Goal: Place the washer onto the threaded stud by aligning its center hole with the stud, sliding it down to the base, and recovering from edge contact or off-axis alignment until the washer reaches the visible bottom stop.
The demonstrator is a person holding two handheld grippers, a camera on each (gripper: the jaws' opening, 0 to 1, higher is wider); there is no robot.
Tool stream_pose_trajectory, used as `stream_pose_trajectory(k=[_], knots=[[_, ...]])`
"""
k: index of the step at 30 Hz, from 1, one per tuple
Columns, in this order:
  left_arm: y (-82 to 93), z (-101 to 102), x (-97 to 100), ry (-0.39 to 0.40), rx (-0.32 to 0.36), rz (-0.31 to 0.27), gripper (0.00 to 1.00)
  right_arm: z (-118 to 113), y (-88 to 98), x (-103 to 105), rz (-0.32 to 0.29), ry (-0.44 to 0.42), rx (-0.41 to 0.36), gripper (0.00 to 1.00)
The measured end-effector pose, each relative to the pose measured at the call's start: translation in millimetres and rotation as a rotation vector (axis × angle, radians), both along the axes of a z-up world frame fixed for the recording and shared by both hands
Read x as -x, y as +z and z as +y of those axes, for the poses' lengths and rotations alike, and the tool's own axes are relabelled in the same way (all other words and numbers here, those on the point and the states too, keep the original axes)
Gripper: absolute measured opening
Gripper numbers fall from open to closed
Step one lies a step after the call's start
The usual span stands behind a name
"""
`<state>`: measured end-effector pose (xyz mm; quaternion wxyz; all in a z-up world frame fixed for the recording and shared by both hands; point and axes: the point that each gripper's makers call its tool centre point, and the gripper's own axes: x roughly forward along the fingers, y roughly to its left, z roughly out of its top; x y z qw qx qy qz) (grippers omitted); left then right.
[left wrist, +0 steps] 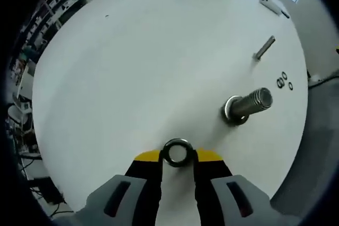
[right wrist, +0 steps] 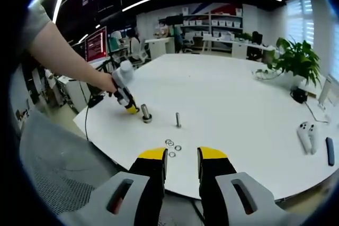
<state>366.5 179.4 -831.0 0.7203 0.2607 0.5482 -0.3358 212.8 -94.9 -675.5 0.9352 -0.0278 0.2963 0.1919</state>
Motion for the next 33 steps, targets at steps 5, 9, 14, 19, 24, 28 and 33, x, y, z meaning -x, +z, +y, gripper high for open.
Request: stream_pose_trajectory(k=[5, 9, 14, 19, 24, 28, 33], knots=[[0.1, -9, 24.6, -0.036, -0.012, 0.009, 0.2, 0, 1.2, 0, -0.005, -0.001, -0.005, 0.25], [0.7, -21, 39.5, -0.037, 0.001, 0.001, 0.2, 1, 1.7, 0, -0.008, 0.003, -0.009, 0.25], [-2.5, -26, 53.4, -0.1, -0.032, 0.028, 0.21, 3, 1.2, 0, -0.005, 0.014, -0.011, 0.25], [-4.2, -26, 58.4, -0.002, 0.003, 0.03, 0.23, 5, 1.7, 0, -0.007, 0.024, -0.016, 0.25], [-8.7, -17, 63.2, -0.013, -0.027, 0.031, 0.28, 6, 3.3, 0, -0.015, 0.027, -0.022, 0.25], [-9.0, -22, 59.1, 0.044, -0.026, 0.035, 0.29, 7, 3.6, 0, -0.018, 0.033, -0.021, 0.25], [-10.1, -29, 56.2, 0.039, -0.041, 0.042, 0.3, 6, 4.8, -1, -0.024, 0.025, -0.024, 0.25]])
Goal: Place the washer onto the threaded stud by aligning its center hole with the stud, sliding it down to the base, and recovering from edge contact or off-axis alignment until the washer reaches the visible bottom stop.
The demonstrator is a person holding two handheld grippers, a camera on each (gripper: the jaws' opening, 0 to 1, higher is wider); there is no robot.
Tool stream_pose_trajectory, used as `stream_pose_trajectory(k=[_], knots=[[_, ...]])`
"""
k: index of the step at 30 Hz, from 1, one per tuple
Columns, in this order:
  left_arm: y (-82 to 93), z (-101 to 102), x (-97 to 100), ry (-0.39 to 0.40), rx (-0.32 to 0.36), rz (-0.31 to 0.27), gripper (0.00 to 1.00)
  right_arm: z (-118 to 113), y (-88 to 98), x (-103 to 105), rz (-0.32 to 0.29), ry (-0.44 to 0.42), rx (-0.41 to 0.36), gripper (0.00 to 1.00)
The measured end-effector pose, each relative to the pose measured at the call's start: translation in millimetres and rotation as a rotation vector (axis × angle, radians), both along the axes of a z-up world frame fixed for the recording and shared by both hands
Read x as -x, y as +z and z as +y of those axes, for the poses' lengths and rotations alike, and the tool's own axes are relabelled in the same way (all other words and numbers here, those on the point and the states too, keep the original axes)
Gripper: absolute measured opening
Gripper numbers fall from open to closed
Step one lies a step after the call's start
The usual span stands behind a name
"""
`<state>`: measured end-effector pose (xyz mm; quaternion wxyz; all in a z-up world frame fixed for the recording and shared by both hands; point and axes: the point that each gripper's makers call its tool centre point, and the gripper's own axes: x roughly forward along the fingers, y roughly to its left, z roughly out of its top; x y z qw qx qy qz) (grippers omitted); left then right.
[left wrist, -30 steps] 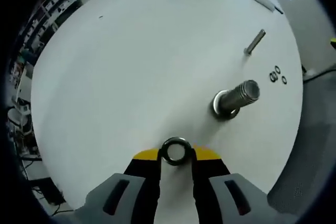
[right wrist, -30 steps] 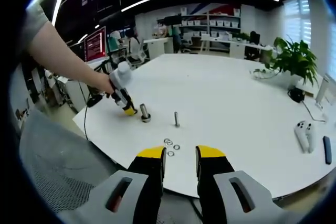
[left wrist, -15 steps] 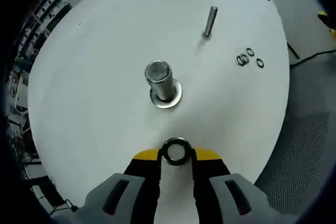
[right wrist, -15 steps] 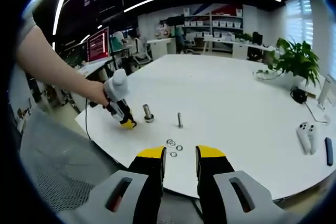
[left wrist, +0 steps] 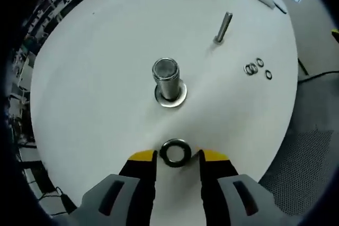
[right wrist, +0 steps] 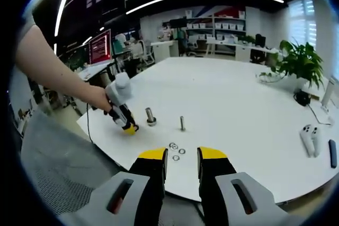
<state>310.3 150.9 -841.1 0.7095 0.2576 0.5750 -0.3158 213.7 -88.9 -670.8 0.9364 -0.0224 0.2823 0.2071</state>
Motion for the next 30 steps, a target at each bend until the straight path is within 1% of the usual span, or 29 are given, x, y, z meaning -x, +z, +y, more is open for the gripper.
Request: stream_pose_trajectory(k=[2, 4, 11, 12, 13, 14, 15, 18, 22, 26, 28, 30], knots=[[-0.1, -0.5, 0.2, -0.012, -0.017, 0.021, 0.3, 0.1, -0.2, -0.1, 0.0, 0.0, 0.0, 0.25], [0.0, 1.2, 2.2, -0.066, -0.039, 0.037, 0.3, 0.2, -0.6, -0.1, 0.001, 0.001, 0.002, 0.25], [-0.7, 0.5, 2.5, -0.061, -0.059, 0.05, 0.29, -0.8, 0.3, -0.5, -0.002, -0.006, -0.003, 0.25], [-0.3, 1.6, 3.7, -0.062, -0.078, 0.055, 0.22, -0.5, 0.3, -0.5, -0.003, -0.004, -0.002, 0.25], [-0.7, 3.6, 6.7, -0.102, -0.088, 0.081, 0.21, -0.3, 0.5, -0.5, -0.003, -0.002, -0.002, 0.25], [-1.9, 2.8, 4.8, -0.072, -0.081, 0.067, 0.2, 0.0, 0.6, -0.4, -0.003, -0.001, -0.002, 0.25], [-3.4, 2.8, 4.0, -0.063, -0.081, 0.066, 0.2, 0.1, 0.7, -0.4, -0.004, -0.001, -0.002, 0.25], [0.1, 2.3, 5.2, -0.073, -0.097, 0.074, 0.2, 0.1, 1.0, -0.5, -0.005, -0.002, -0.003, 0.25], [0.7, 2.7, 4.9, -0.064, -0.085, 0.068, 0.19, 0.6, 1.1, -0.1, -0.005, 0.001, -0.003, 0.25], [0.8, 2.9, 4.9, -0.078, -0.059, 0.044, 0.19, 0.6, 1.4, 0.1, -0.005, 0.0, -0.006, 0.25], [2.0, 2.7, 5.5, -0.074, -0.04, 0.023, 0.19, 1.4, 1.8, 0.1, -0.007, 0.003, -0.006, 0.25], [2.4, 3.0, 5.7, -0.068, -0.031, 0.017, 0.19, 1.7, 1.6, 0.1, -0.006, 0.005, -0.006, 0.25]])
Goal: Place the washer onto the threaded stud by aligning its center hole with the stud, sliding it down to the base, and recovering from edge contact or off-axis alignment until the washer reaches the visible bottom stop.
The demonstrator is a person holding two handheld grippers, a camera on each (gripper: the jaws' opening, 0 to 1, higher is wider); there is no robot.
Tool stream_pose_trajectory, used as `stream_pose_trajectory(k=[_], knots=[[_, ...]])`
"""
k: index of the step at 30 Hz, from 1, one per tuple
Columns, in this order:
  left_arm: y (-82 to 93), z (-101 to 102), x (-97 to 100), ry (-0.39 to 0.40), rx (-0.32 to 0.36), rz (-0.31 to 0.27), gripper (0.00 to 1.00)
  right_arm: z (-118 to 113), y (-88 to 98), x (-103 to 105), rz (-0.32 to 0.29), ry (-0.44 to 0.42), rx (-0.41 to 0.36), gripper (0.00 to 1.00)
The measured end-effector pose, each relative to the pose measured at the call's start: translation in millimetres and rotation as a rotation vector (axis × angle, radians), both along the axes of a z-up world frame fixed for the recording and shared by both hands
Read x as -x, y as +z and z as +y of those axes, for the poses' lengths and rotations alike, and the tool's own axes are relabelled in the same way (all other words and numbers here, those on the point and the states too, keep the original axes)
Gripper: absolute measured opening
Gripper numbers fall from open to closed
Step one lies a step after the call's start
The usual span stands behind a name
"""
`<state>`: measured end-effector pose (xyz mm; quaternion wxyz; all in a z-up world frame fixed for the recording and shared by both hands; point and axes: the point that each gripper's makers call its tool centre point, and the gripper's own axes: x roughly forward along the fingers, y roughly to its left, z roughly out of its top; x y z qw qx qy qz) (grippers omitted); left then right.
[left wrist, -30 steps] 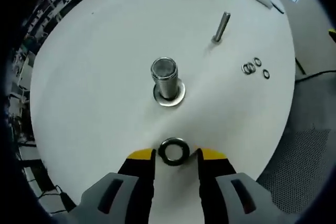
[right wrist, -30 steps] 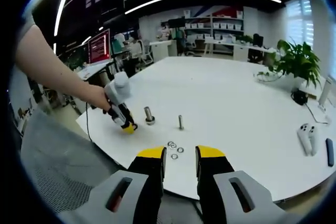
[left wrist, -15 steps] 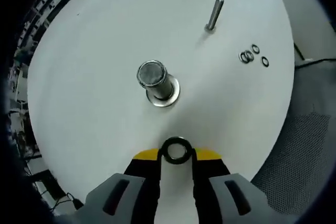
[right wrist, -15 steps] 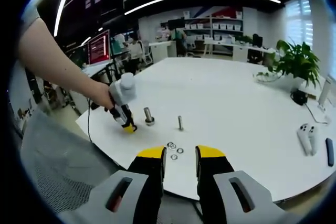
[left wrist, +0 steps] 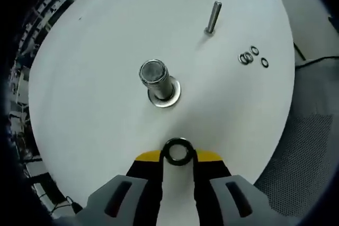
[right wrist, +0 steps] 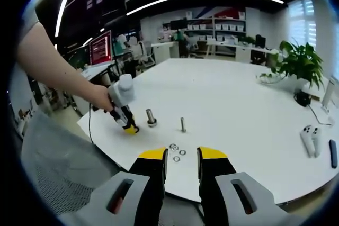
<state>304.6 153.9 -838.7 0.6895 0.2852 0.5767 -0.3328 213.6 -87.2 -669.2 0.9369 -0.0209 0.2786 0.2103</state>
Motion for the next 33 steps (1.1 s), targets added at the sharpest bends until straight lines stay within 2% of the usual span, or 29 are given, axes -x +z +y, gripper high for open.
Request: stream_pose_trajectory(k=[7, 16, 21, 27, 29, 30, 33], knots=[[1.6, -3, 3.9, -0.011, 0.013, -0.003, 0.18, 1, -0.1, 0, 0.0, 0.003, -0.001, 0.25], [28.9, -10, -12.9, -0.03, 0.066, -0.068, 0.18, 1, 0.8, 0, -0.003, 0.005, -0.003, 0.25], [40.2, -7, -23.9, -0.005, 0.092, -0.098, 0.18, 2, 1.2, 0, -0.005, 0.006, -0.007, 0.25], [67.8, -17, -29.3, 0.021, 0.143, -0.147, 0.18, 3, 0.6, 1, -0.001, 0.013, -0.006, 0.25], [66.4, -18, -33.6, 0.017, 0.151, -0.156, 0.18, 3, 0.5, 1, 0.0, 0.016, -0.005, 0.25], [74.8, -20, -34.8, 0.007, 0.155, -0.167, 0.18, 3, 0.5, 1, 0.0, 0.017, -0.006, 0.25], [82.7, -26, -36.4, -0.011, 0.156, -0.177, 0.18, 3, 0.2, 1, 0.001, 0.018, -0.006, 0.25]])
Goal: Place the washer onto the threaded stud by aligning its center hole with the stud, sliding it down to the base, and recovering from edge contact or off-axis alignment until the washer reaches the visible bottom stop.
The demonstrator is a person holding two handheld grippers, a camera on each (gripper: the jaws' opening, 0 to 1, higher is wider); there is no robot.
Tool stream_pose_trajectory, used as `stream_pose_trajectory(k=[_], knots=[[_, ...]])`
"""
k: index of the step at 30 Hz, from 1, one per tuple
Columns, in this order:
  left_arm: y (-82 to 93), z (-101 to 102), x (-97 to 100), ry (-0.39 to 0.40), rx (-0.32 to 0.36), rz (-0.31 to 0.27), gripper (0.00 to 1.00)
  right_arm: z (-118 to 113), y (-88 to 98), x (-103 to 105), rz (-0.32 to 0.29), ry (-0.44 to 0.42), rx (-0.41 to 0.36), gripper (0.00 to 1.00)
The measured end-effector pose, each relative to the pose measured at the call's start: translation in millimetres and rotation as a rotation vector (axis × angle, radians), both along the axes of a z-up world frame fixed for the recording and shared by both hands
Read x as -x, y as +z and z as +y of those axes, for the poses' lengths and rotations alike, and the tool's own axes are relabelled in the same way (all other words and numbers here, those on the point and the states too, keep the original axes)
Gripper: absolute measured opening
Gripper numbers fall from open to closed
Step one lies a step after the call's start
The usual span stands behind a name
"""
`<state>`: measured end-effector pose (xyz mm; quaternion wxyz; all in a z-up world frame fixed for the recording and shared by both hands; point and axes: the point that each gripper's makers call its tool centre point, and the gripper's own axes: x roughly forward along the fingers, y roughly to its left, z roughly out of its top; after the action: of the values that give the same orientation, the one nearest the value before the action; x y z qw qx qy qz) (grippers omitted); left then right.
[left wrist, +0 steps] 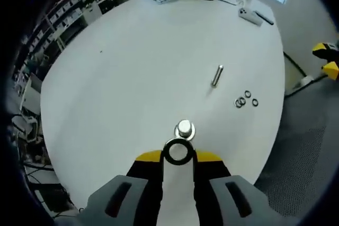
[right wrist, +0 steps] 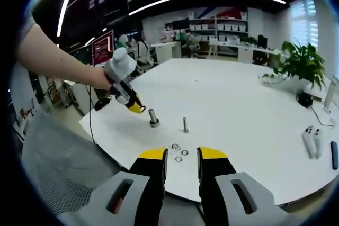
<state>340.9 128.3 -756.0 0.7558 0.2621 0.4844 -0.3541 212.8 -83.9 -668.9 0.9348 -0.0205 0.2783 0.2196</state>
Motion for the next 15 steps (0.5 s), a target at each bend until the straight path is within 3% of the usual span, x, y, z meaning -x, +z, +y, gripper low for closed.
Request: stream_pose_trajectory(k=[15], knots=[[-11.9, -16, -19.0, -0.085, -0.049, 0.019, 0.18, 0, -0.6, 0, 0.002, 0.005, 0.004, 0.25]])
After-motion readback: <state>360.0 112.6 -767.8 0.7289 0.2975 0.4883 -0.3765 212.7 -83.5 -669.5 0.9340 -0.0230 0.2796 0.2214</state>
